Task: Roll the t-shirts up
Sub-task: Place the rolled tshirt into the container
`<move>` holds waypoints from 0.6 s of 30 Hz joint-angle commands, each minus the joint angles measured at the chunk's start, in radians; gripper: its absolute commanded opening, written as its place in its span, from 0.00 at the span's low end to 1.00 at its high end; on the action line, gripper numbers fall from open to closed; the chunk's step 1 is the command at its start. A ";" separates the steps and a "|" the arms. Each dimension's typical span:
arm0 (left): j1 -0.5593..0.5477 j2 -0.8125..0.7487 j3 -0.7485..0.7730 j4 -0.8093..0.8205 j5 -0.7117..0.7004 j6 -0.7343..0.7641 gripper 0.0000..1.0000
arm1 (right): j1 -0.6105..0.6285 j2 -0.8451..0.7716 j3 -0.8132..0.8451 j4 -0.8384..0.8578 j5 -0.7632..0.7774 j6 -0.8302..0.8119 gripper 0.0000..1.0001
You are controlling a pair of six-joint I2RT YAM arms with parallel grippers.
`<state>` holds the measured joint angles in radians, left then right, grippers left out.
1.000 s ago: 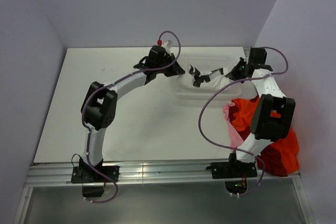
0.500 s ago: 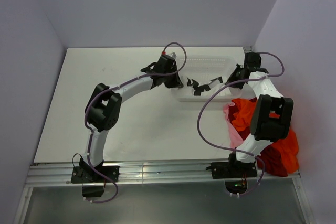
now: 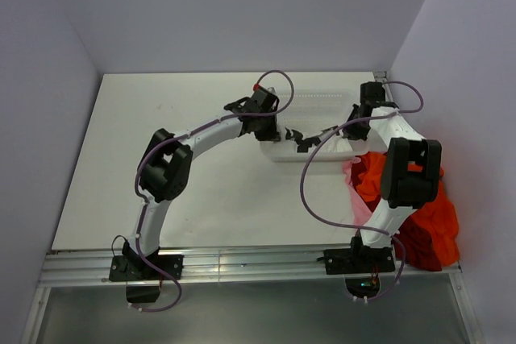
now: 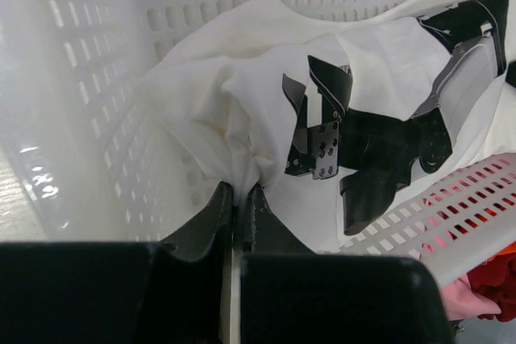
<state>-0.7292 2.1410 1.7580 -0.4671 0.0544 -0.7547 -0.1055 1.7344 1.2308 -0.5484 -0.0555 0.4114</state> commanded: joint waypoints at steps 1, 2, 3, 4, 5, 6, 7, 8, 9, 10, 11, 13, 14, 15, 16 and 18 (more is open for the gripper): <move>-0.009 0.042 0.070 -0.096 -0.010 0.034 0.00 | 0.021 0.036 0.070 -0.025 0.117 -0.023 0.00; -0.012 0.045 0.080 -0.113 -0.011 0.037 0.00 | 0.030 0.043 0.078 -0.031 0.152 -0.031 0.00; -0.013 0.048 0.080 -0.119 -0.017 0.037 0.00 | 0.049 0.051 0.090 -0.047 0.170 -0.033 0.00; -0.013 0.051 0.078 -0.126 -0.018 0.035 0.00 | 0.058 0.066 0.094 -0.051 0.190 -0.040 0.00; -0.013 0.054 0.078 -0.134 -0.019 0.034 0.01 | 0.067 0.074 0.101 -0.065 0.210 -0.042 0.00; -0.015 0.057 0.080 -0.142 -0.021 0.034 0.00 | 0.082 0.080 0.110 -0.070 0.238 -0.042 0.00; -0.015 0.066 0.081 -0.149 -0.027 0.032 0.00 | 0.087 0.092 0.111 -0.073 0.246 -0.040 0.00; -0.013 0.071 0.087 -0.169 -0.033 0.031 0.00 | 0.090 0.099 0.114 -0.079 0.252 -0.042 0.00; -0.013 0.076 0.090 -0.179 -0.039 0.029 0.00 | 0.093 0.100 0.116 -0.081 0.256 -0.043 0.00; -0.013 0.080 0.092 -0.189 -0.048 0.029 0.00 | 0.095 0.103 0.116 -0.081 0.259 -0.043 0.00; -0.013 0.083 0.097 -0.199 -0.048 0.026 0.00 | 0.095 0.105 0.114 -0.081 0.263 -0.045 0.00; -0.013 0.088 0.103 -0.223 -0.086 0.025 0.00 | 0.096 0.106 0.110 -0.082 0.266 -0.045 0.00; -0.013 0.089 0.112 -0.232 -0.105 0.025 0.00 | 0.096 0.106 0.105 -0.081 0.264 -0.045 0.00; -0.012 0.091 0.116 -0.241 -0.108 0.025 0.00 | 0.098 0.106 0.102 -0.078 0.263 -0.046 0.00; -0.012 0.094 0.123 -0.255 -0.113 0.023 0.00 | 0.098 0.106 0.102 -0.077 0.263 -0.045 0.00; -0.012 0.099 0.138 -0.266 -0.123 0.023 0.00 | 0.101 0.106 0.099 -0.076 0.263 -0.045 0.02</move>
<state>-0.7414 2.2105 1.8637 -0.6388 -0.0078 -0.7460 -0.0071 1.8393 1.3090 -0.6209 0.1486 0.3801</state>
